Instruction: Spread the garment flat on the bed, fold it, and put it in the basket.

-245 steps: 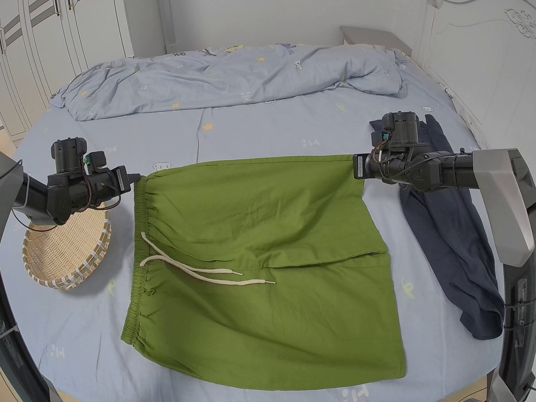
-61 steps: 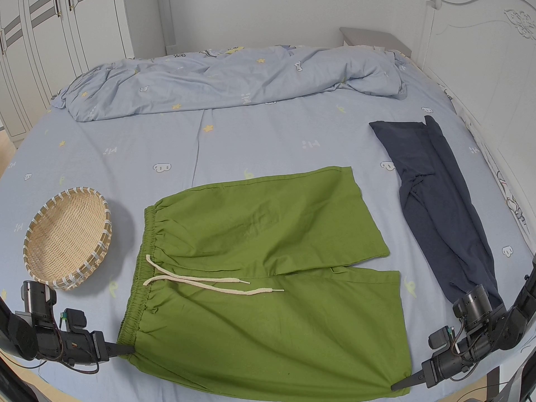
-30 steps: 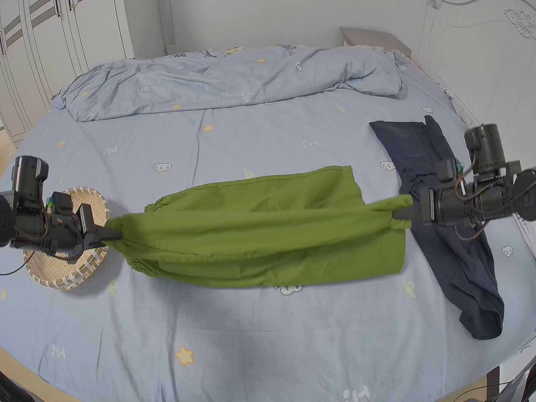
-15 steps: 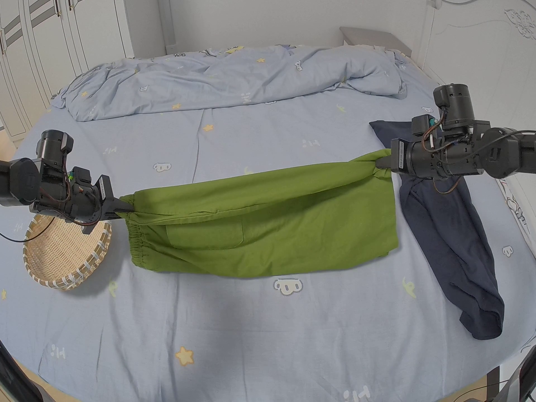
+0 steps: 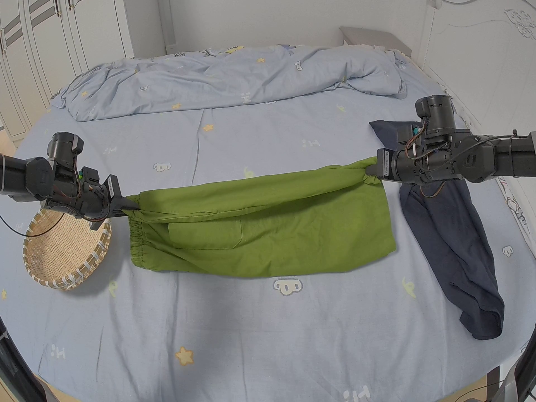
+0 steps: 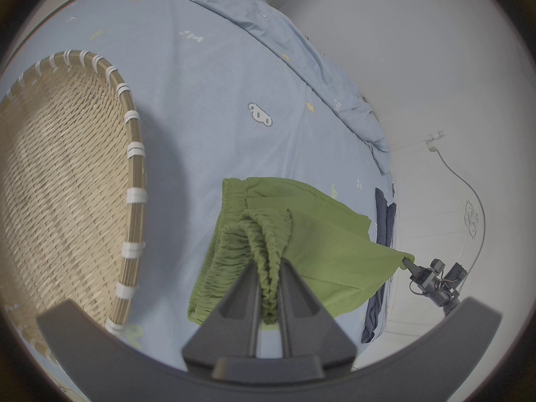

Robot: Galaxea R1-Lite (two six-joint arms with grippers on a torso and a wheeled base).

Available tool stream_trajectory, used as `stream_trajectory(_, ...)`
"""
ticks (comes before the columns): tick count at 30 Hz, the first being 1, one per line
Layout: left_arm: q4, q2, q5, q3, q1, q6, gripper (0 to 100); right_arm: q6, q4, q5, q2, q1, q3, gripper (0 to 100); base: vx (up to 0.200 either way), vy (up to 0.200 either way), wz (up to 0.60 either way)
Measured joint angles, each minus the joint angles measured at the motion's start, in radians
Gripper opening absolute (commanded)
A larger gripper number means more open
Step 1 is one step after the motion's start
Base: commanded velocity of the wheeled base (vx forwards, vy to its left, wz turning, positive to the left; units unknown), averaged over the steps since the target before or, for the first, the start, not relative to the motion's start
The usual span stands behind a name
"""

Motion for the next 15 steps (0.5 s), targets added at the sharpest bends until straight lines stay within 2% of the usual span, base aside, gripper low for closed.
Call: stream_trajectory(15,-0.008,0.064,0.001,-0.074,-0.018,0.0,0,-0.03,-0.026,0.001,0.129,-0.02,-0.134,0,0.0,0.0,0.0)
